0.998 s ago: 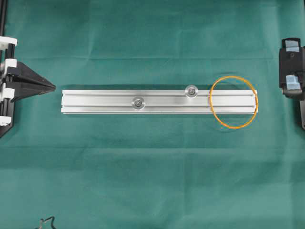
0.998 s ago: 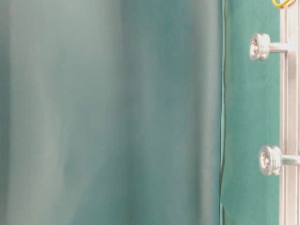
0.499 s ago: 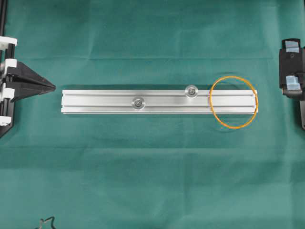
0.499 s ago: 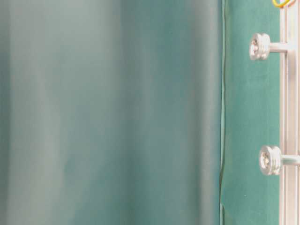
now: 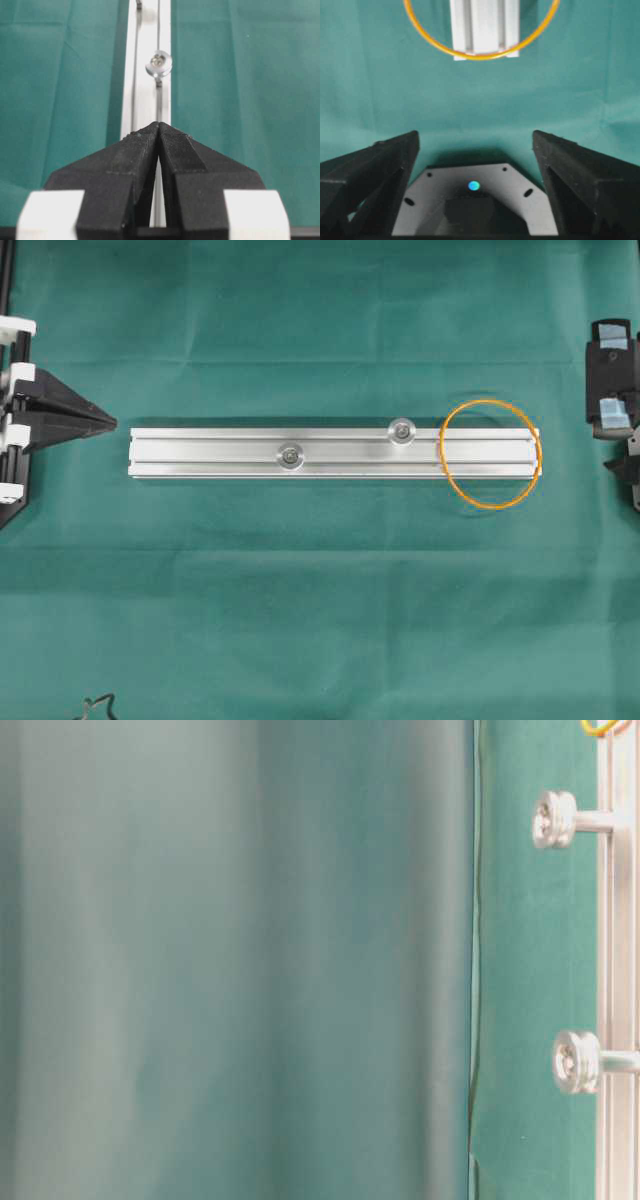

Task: Hook the rubber onto the shaft.
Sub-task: 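Lower the right gripper over the ring's edge near the rail end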

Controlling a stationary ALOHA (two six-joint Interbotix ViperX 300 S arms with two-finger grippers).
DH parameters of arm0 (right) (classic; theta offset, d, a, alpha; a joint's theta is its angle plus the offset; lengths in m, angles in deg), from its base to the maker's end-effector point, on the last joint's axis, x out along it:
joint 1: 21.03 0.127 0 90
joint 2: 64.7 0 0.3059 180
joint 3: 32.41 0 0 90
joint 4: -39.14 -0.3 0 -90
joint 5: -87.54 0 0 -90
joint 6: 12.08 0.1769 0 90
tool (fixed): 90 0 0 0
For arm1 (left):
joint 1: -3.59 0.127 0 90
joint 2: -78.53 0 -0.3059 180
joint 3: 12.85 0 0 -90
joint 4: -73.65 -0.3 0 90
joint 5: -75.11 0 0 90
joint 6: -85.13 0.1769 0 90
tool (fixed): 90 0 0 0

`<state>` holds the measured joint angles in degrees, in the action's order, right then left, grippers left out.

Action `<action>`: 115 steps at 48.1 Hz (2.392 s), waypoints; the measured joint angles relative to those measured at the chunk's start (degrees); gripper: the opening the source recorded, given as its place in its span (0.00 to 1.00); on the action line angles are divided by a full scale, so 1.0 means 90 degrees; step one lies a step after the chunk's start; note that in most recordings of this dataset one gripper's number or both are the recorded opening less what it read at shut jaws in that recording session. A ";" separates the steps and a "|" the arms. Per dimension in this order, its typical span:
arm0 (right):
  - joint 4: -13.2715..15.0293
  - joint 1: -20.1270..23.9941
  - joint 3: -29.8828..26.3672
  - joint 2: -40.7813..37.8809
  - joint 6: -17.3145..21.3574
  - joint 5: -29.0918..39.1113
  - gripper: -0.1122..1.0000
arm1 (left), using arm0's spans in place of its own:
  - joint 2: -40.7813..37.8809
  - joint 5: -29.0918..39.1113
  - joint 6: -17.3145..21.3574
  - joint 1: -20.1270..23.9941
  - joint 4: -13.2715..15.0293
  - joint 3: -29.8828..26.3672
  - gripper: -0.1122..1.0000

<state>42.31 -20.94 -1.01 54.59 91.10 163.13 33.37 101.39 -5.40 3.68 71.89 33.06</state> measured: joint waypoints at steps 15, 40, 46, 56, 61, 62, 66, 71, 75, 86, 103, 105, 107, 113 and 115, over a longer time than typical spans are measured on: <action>0.0020 0.0010 0.0000 0.0010 0.0000 0.0000 0.98 | 0.0000 0.0000 0.0000 0.0000 0.0000 0.0000 0.10; 0.0020 0.0000 -0.0029 -0.0273 -0.0010 -0.0332 0.98 | 0.0000 0.0000 0.0000 0.0000 0.0000 0.0000 0.10; 0.0029 0.0000 -0.0107 -0.0469 -0.0010 -0.0586 0.98 | 0.0000 0.0000 0.0020 0.0000 0.0000 0.0000 0.10; 0.0029 0.0000 -0.0273 -0.0889 -0.0010 -0.0938 0.98 | 0.0000 0.0000 0.0010 0.0000 0.0000 -0.0010 0.10; 0.0029 0.0010 -0.0381 -0.1113 -0.0010 -0.1123 0.98 | 0.0000 -0.0020 0.0020 0.0000 0.0000 -0.0010 0.10; 0.0029 0.0000 -0.0410 -0.1172 -0.0010 -0.1162 0.98 | 0.0000 -0.0020 0.0010 0.0000 0.0010 0.0000 0.10; 0.0029 0.0000 -0.0518 -0.1348 -0.0010 -0.1318 0.98 | 0.0000 -0.0029 0.0020 0.0010 0.0000 0.0000 0.10; 0.0029 0.0000 -0.0635 -0.1582 -0.0010 -0.1514 0.98 | 0.0000 -0.0049 0.0000 0.0000 0.0000 -0.0010 0.10; 0.0029 0.0000 -0.0693 -0.1699 -0.0010 -0.1592 0.98 | 0.0000 -0.0049 0.0020 0.0000 0.0000 0.0000 0.10; 0.0029 0.0000 -0.0723 -0.1738 -0.0010 -0.1621 0.98 | 0.0000 -0.0049 0.0000 0.0000 0.0000 -0.0010 0.10; 0.0000 0.0010 -0.0723 -0.1738 0.0020 -0.1631 0.98 | 0.0000 -0.0049 0.0010 0.0000 0.0000 0.0000 0.10; -0.0010 0.0000 -0.0723 -0.1738 0.0020 -0.1631 0.98 | 0.0000 -0.0049 0.0010 0.0010 0.0000 0.0000 0.10; -0.0029 0.0010 -0.0723 -0.1738 0.0020 -0.1631 0.98 | 0.0000 -0.0049 0.0010 0.0000 0.0000 0.0000 0.10; -0.0127 0.0000 -0.0723 -0.1738 0.0020 -0.1641 0.98 | 0.0000 -0.0049 0.0010 0.0000 0.0000 -0.0010 0.10; -0.0146 0.0010 -0.0723 -0.1738 0.0020 -0.1641 0.98 | 0.0000 -0.0049 0.0010 0.0000 0.0000 0.0000 0.10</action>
<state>40.99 -20.86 -7.52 38.95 91.28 148.36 33.37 100.95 -5.31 3.68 71.89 33.06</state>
